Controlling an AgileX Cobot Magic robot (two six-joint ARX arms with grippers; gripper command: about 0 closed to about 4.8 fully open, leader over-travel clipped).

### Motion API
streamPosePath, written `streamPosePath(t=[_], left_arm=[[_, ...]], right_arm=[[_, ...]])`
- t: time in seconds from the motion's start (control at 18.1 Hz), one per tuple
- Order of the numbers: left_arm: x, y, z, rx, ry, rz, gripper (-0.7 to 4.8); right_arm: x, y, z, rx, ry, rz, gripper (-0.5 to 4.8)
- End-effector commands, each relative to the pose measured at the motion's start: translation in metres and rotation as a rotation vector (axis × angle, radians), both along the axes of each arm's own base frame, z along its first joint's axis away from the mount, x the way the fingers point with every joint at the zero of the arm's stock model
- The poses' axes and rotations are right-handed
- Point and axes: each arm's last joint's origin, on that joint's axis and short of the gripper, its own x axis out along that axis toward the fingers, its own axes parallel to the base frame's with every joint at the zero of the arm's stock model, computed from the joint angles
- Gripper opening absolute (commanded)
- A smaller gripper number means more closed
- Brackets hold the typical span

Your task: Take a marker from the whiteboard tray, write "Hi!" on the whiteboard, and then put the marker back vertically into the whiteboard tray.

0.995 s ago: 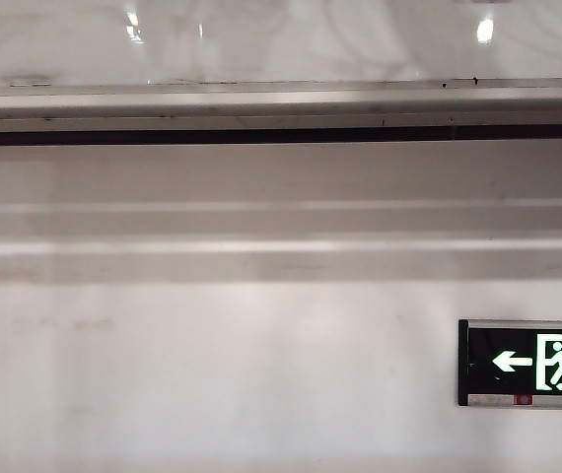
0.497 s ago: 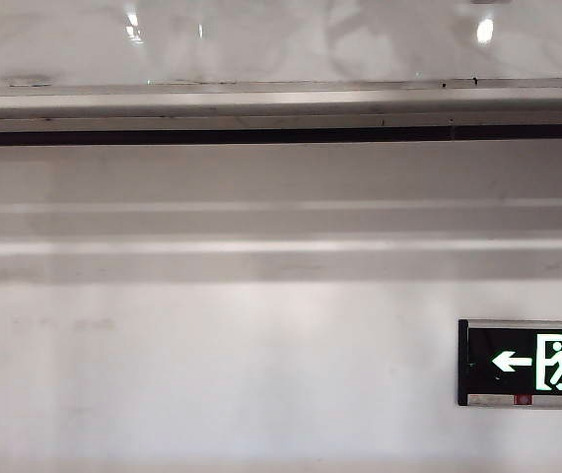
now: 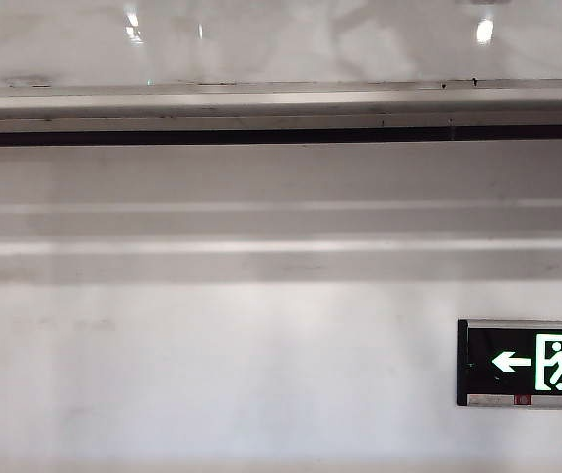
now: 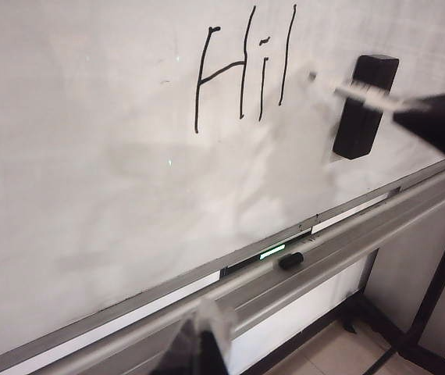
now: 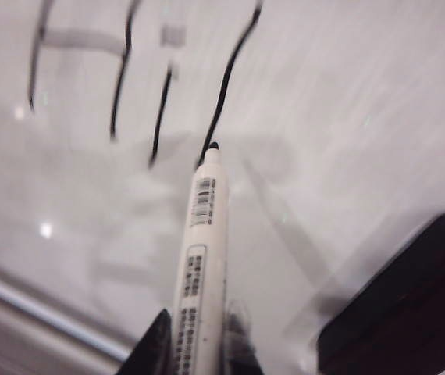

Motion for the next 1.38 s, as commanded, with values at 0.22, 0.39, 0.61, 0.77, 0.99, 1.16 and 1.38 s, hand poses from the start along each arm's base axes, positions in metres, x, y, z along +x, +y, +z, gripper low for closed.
streamPosePath(t=[0.22, 0.39, 0.61, 0.77, 0.99, 1.16, 1.38], left_arm=[[-0.004, 0.001, 0.004, -0.006, -0.019, -0.006, -0.05], [-0.004, 0.001, 0.004, -0.007, -0.019, -0.009, -0.05], [-0.004, 0.001, 0.004, -0.007, -0.019, -0.009, -0.05], [-0.004, 0.001, 0.004, -0.006, -0.017, -0.009, -0.05], [-0.005, 0.001, 0.003, -0.003, -0.007, -0.009, -0.05], [-0.006, 0.001, 0.003, -0.004, -0.011, -0.009, -0.05], [-0.006, 0.001, 0.003, -0.004, -0.011, -0.009, -0.05]], right_arm=[[0.008, 0.006, -0.016, -0.009, 0.061, 0.026, -0.05], [0.010, 0.007, -0.014, 0.010, 0.033, 0.023, -0.05], [0.014, 0.009, -0.016, 0.004, 0.036, 0.011, -0.05], [0.017, 0.011, -0.019, -0.004, 0.043, -0.001, -0.05], [0.020, 0.009, -0.019, -0.005, 0.041, -0.031, -0.05], [0.022, 0.005, -0.019, -0.006, 0.041, -0.059, -0.05], [0.026, 0.007, -0.022, -0.011, 0.055, -0.026, -0.05]])
